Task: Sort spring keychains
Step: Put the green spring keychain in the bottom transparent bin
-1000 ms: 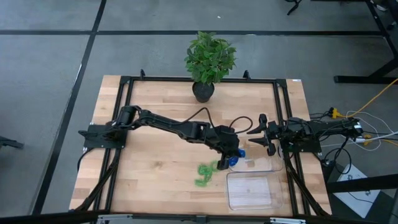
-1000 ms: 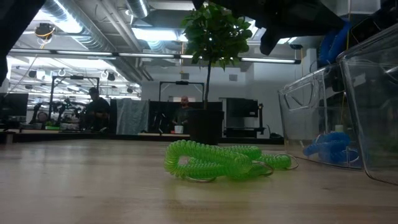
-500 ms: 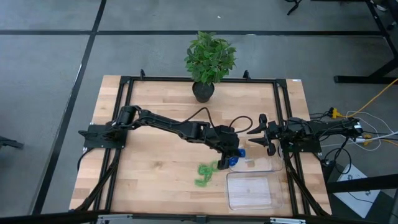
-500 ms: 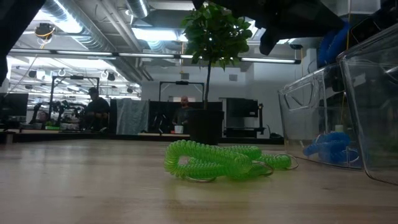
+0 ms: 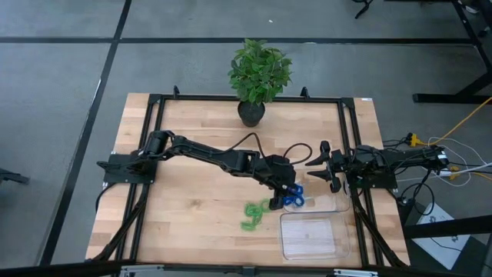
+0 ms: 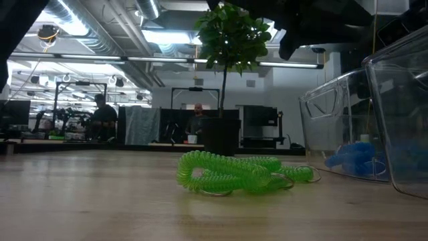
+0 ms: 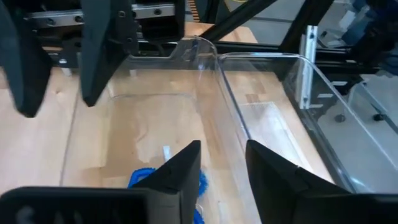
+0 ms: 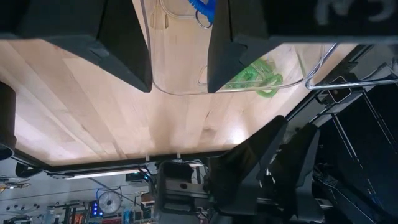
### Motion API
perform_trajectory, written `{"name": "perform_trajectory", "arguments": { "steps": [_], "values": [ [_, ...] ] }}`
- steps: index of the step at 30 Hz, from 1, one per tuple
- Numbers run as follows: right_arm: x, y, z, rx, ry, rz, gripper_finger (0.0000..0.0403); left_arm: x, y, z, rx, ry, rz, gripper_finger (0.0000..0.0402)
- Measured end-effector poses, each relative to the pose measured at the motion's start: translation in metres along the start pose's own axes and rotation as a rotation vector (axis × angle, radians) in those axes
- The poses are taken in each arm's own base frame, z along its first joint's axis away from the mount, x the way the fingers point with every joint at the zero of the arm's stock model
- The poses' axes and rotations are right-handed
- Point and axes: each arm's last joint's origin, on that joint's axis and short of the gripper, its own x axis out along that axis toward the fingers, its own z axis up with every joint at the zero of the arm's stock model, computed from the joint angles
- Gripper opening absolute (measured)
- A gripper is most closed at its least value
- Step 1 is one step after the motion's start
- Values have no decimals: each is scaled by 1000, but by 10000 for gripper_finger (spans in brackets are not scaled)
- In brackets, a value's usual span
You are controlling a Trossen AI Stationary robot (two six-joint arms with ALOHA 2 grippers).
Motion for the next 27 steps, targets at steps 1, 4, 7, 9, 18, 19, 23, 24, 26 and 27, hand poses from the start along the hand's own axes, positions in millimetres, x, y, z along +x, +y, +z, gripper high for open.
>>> {"name": "perform_trajectory", "arguments": {
  "steps": [1,4,7,9,18,19,23,24,26,27],
  "values": [
    [0,0,0,0,0,0,154,0,0,0,0,-1,9,129],
    [0,0,0,0,0,0,154,-1,1,1,0,-4,15,142],
    [0,0,0,0,0,0,154,-9,-2,8,-11,-18,-33,149],
    [0,0,0,0,0,0,154,-19,-6,17,-9,-43,-53,150],
    [0,0,0,0,0,0,154,-70,-15,53,125,-147,-23,140],
    [0,0,0,0,0,0,154,-76,-15,56,134,-153,-16,139],
    [0,0,0,0,0,0,154,-97,-16,64,160,-148,15,139],
    [0,0,0,0,0,0,154,-102,-15,66,165,-151,21,139],
    [0,0,0,0,0,1,154,-114,-16,70,174,-142,26,139],
    [0,0,0,0,0,0,154,-119,-15,71,173,-143,31,139]
  ]
}}
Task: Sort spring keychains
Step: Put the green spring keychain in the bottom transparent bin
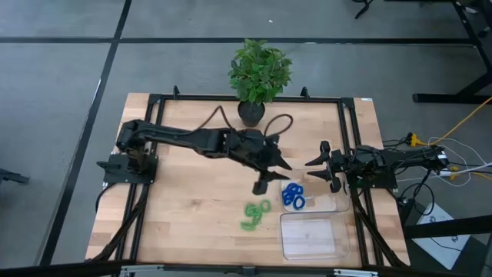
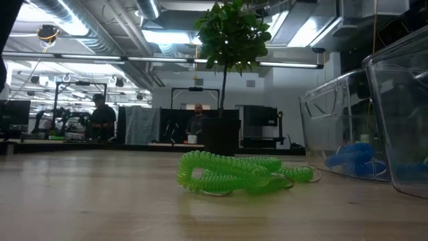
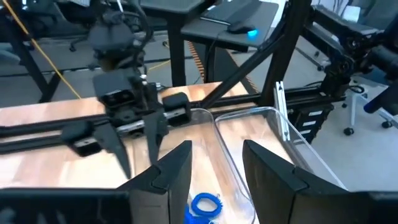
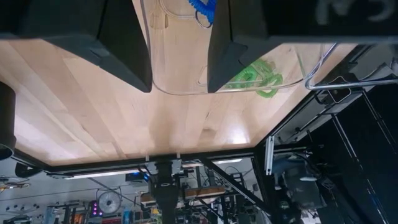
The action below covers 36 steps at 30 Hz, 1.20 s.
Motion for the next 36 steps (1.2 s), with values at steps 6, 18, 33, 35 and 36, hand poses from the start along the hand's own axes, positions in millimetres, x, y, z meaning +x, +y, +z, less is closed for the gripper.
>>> {"name": "perform_trajectory", "arguments": {
  "steps": [6,18,33,35,36],
  "values": [
    [0,0,0,0,0,0,154,-27,0,8,-7,44,5,139],
    [0,0,0,0,0,0,154,-68,-5,8,-25,192,2,139],
    [0,0,0,0,0,0,154,-83,-13,-1,-44,323,-18,139],
    [0,0,0,0,0,0,154,-83,-15,-3,-43,341,-21,139],
    [0,0,0,0,0,0,154,-83,-15,-3,-44,348,-22,139]
  ]
}}
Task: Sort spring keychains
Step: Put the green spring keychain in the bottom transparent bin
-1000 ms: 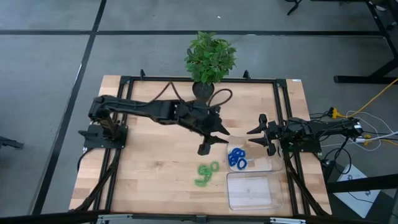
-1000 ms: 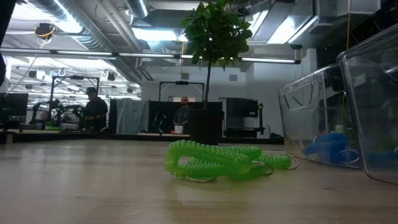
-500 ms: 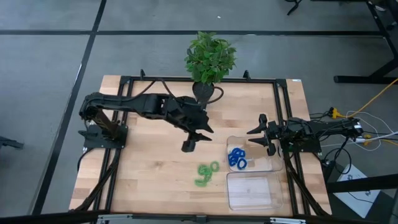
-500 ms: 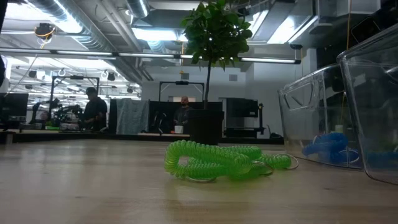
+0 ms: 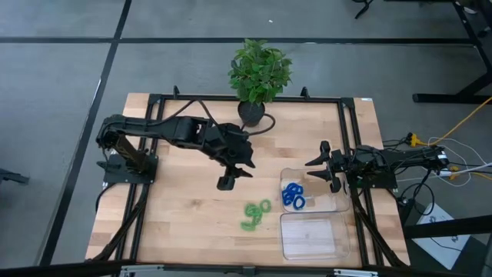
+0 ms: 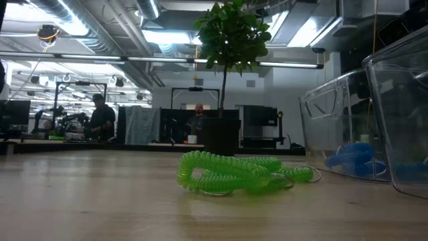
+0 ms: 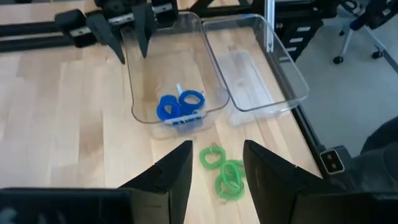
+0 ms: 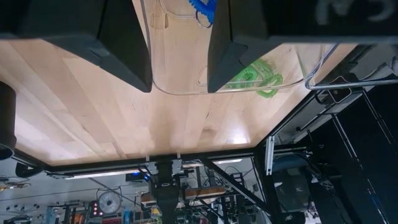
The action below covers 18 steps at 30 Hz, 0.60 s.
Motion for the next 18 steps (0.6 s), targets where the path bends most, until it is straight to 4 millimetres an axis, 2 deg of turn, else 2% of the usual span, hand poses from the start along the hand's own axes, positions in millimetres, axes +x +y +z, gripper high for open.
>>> {"name": "perform_trajectory", "arguments": {
  "steps": [10,18],
  "values": [
    [0,0,0,0,0,0,154,1,-13,-14,9,144,-28,139],
    [0,0,0,0,0,0,154,26,-26,-43,46,271,19,139]
  ]
}}
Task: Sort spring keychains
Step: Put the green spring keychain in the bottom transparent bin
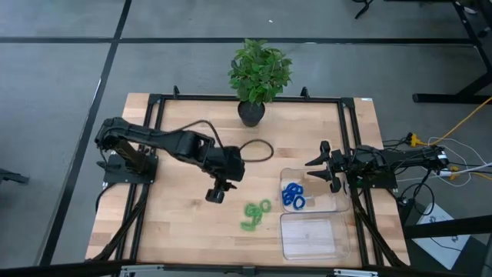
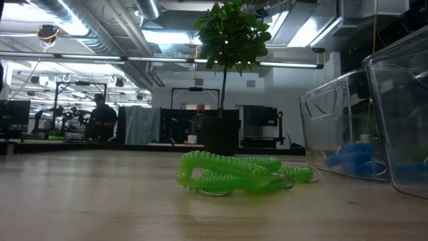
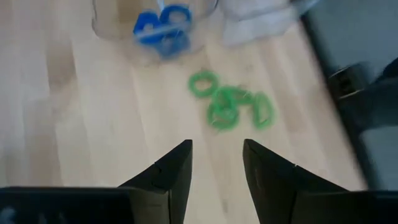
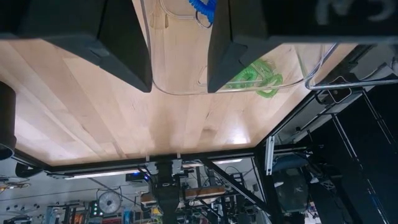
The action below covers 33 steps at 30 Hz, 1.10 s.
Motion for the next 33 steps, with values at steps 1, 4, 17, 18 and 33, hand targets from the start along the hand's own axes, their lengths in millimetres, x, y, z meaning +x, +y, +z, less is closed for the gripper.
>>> {"name": "perform_trajectory", "arguments": {
  "steps": [1,4,17,18,33],
  "values": [
    [0,0,0,0,0,0,154,7,-1,-4,3,16,20,139],
    [0,0,0,0,0,0,154,25,0,-13,8,26,86,139],
    [0,0,0,0,0,0,154,88,1,-52,-15,-34,113,139],
    [0,0,0,0,0,0,154,91,1,-55,-14,-26,111,139],
    [0,0,0,0,0,0,154,130,-19,-72,25,-37,73,139]
  ]
}}
